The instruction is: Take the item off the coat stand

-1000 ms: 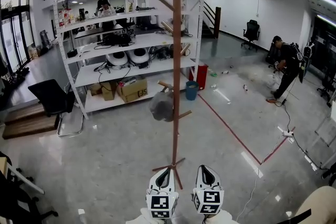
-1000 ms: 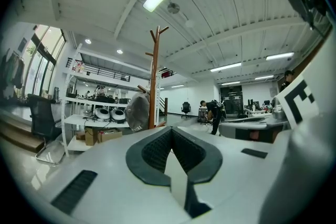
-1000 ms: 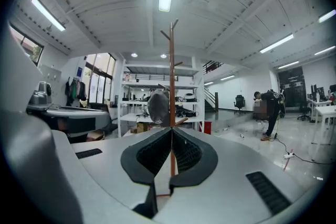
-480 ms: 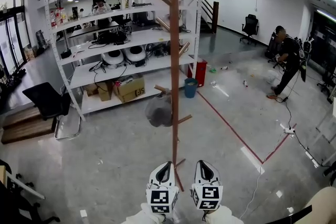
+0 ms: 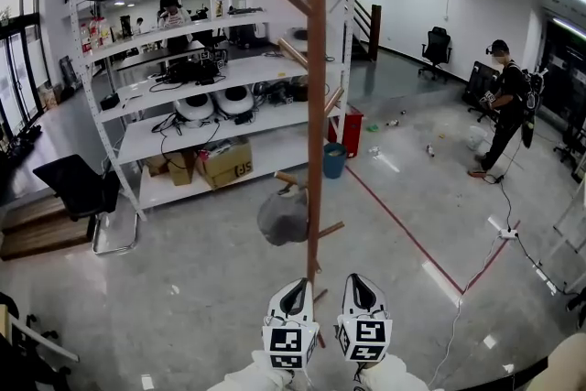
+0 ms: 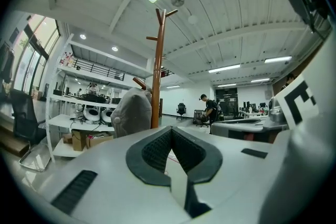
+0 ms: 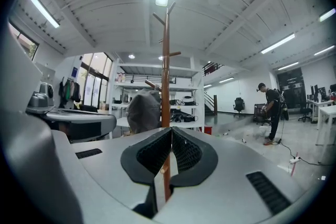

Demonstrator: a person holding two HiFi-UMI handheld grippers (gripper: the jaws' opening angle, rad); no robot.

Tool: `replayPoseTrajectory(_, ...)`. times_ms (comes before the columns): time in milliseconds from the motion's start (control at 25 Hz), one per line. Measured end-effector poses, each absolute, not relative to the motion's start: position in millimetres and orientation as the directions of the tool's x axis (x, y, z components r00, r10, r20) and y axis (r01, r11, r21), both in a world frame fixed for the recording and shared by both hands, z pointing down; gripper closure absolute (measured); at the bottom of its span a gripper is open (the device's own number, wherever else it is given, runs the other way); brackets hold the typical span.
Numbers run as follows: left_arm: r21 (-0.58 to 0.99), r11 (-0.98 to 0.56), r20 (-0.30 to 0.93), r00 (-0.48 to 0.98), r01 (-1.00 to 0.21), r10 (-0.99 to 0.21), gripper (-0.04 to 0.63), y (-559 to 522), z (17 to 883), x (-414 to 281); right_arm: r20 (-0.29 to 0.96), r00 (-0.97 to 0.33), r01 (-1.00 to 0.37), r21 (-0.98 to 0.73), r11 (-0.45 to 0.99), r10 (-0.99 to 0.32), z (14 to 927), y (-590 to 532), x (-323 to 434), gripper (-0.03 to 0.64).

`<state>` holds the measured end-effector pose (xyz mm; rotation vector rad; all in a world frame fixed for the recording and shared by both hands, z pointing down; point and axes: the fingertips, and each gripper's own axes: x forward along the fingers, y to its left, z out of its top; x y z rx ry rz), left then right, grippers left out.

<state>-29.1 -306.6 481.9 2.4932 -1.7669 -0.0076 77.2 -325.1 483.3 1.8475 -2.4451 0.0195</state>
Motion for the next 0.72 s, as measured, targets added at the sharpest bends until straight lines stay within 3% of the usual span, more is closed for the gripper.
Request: replayPoseTrajectory(720,0.074,-0.387,0.053,0.391,-0.919,-0.919,0.594,-364,491,-9,0.091,-0.258,-0.964,0.042,0.263,-0.962,492,-379,84,0.606)
